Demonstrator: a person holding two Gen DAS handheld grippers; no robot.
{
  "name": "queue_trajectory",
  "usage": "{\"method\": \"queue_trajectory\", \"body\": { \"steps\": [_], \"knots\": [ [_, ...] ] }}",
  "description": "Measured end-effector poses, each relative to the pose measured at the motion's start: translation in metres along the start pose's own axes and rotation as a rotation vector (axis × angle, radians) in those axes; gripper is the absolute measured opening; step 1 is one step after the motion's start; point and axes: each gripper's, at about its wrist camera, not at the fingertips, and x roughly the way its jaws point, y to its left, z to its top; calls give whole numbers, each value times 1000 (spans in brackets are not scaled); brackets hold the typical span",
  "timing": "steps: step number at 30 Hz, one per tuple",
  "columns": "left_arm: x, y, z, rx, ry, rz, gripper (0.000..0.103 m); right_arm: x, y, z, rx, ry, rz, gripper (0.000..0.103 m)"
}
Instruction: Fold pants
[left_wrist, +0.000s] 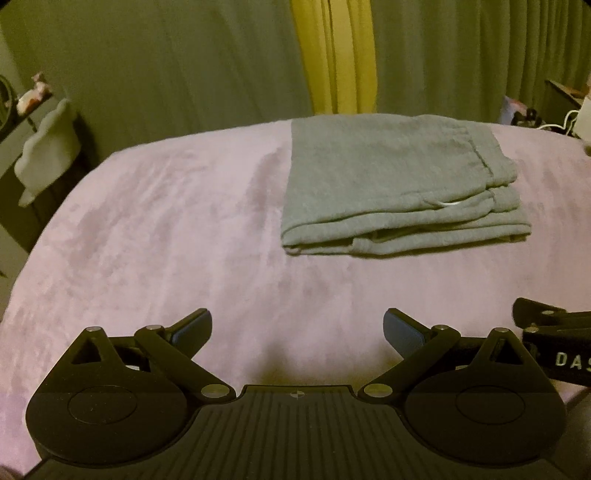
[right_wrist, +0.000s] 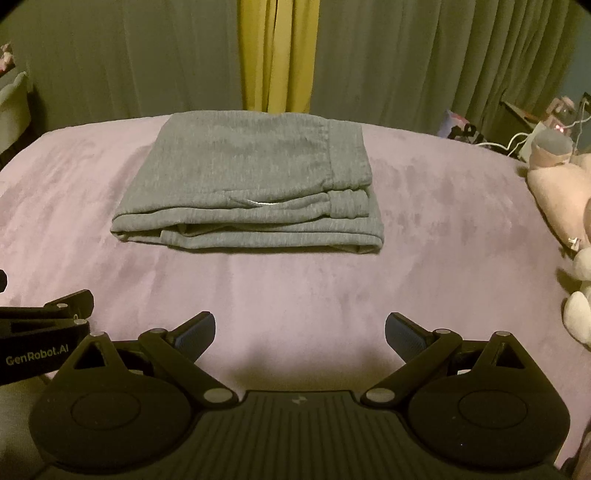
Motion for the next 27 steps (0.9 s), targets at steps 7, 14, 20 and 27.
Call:
{"method": "queue_trajectory", "body": {
  "steps": [7,14,20,27],
  "knots": [
    [-6,1,7,-40,45,-7,102,-5,-2,3,11,45,-27,99],
    [-14,-1,9,-53,53,-36,102,-13,-5,3,32,46,-15,99],
    [-16,-6,9,-41,52,-32,102,-13,-8,3,31,54,-18,99],
    [-14,-3,10,-47,62,-24,102,-14,-10,3,40,51,-14,99]
  ]
}}
